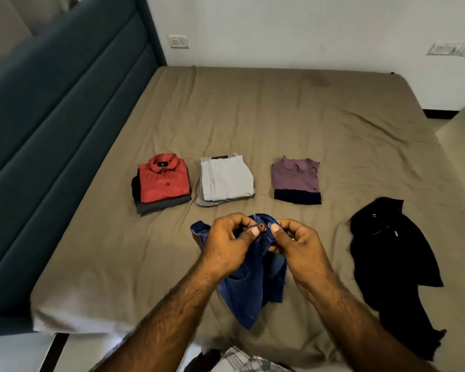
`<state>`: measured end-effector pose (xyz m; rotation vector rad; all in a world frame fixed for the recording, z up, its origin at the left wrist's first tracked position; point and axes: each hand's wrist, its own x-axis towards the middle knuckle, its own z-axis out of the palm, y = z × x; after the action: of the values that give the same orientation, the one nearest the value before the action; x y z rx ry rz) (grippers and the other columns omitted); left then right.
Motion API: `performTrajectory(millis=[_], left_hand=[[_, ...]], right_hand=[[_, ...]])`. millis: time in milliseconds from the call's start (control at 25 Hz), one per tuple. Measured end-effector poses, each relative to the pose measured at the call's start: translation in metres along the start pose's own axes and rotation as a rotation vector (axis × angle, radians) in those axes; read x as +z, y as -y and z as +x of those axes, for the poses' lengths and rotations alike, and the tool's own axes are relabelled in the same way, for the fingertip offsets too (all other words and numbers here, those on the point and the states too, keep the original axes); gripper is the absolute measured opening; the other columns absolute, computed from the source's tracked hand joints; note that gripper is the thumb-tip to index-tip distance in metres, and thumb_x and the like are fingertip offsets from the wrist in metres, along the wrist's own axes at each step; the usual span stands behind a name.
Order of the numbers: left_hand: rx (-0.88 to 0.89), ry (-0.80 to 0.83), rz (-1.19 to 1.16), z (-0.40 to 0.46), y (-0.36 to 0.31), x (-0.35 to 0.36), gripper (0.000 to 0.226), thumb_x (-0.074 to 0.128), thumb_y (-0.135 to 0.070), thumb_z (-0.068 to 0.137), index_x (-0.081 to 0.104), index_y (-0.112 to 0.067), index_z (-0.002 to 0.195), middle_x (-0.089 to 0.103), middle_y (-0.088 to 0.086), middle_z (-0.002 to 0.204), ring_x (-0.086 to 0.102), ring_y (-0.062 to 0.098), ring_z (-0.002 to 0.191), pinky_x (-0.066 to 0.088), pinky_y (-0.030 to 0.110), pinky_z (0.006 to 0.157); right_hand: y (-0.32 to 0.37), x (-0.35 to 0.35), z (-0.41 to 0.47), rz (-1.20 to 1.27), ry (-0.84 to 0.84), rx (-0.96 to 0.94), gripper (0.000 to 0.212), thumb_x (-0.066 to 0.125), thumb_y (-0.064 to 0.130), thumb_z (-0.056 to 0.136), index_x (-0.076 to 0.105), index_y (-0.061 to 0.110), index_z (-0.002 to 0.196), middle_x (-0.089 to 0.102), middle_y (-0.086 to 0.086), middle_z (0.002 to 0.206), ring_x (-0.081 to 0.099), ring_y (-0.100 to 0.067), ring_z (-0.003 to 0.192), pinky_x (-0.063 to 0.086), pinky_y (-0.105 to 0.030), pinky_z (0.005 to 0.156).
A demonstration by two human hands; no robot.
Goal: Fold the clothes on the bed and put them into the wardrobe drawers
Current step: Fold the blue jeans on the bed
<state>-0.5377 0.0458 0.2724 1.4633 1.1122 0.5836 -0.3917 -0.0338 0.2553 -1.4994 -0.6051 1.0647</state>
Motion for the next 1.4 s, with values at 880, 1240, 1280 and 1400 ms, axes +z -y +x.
performTrajectory(millis=[880,1240,1280,1400], left_hand=[[0.029,-0.014,-0.337,-0.028,-0.022,0.006,0.012,0.068,-0.004,0.097,0.075,0.002,0.090,0.076,0.023,0.088,0.072,0.030,0.080,0.059,0.034,0.073],[-0.012,-0.007,-0.287,-0.041,-0.033,0.024,0.025,0.069,-0.001,0.097,0.079,-0.016,0.079,0.077,0.014,0.083,0.072,0.023,0.075,0.058,0.031,0.070],[0.011,-0.011,-0.273,-0.042,-0.036,0.024,0.027,0.069,-0.002,0.097,0.079,-0.018,0.079,0.077,0.012,0.082,0.072,0.021,0.074,0.058,0.030,0.070],[0.062,-0.013,-0.257,-0.048,-0.044,0.026,0.028,0.069,0.000,0.096,0.080,-0.020,0.080,0.077,0.010,0.082,0.073,0.017,0.074,0.058,0.025,0.069]], right_hand=[[0.054,-0.016,-0.021,-0.006,0.205,0.068,0.011,0.065,0.005,0.101,0.075,0.001,0.102,0.076,-0.020,0.090,0.067,-0.028,0.081,0.057,-0.033,0.072],[0.043,-0.018,-0.048,-0.023,-0.003,0.022,0.015,0.065,0.024,0.103,0.078,0.017,0.099,0.075,-0.017,0.085,0.064,-0.031,0.075,0.057,-0.047,0.071],[0.041,-0.015,-0.050,-0.032,-0.034,-0.029,0.015,0.066,0.030,0.101,0.078,0.020,0.099,0.074,-0.020,0.088,0.066,-0.039,0.076,0.058,-0.055,0.074],[0.043,-0.019,-0.055,-0.044,-0.058,-0.126,0.013,0.067,0.027,0.102,0.080,0.022,0.102,0.078,-0.011,0.095,0.074,-0.039,0.089,0.062,-0.058,0.084]])
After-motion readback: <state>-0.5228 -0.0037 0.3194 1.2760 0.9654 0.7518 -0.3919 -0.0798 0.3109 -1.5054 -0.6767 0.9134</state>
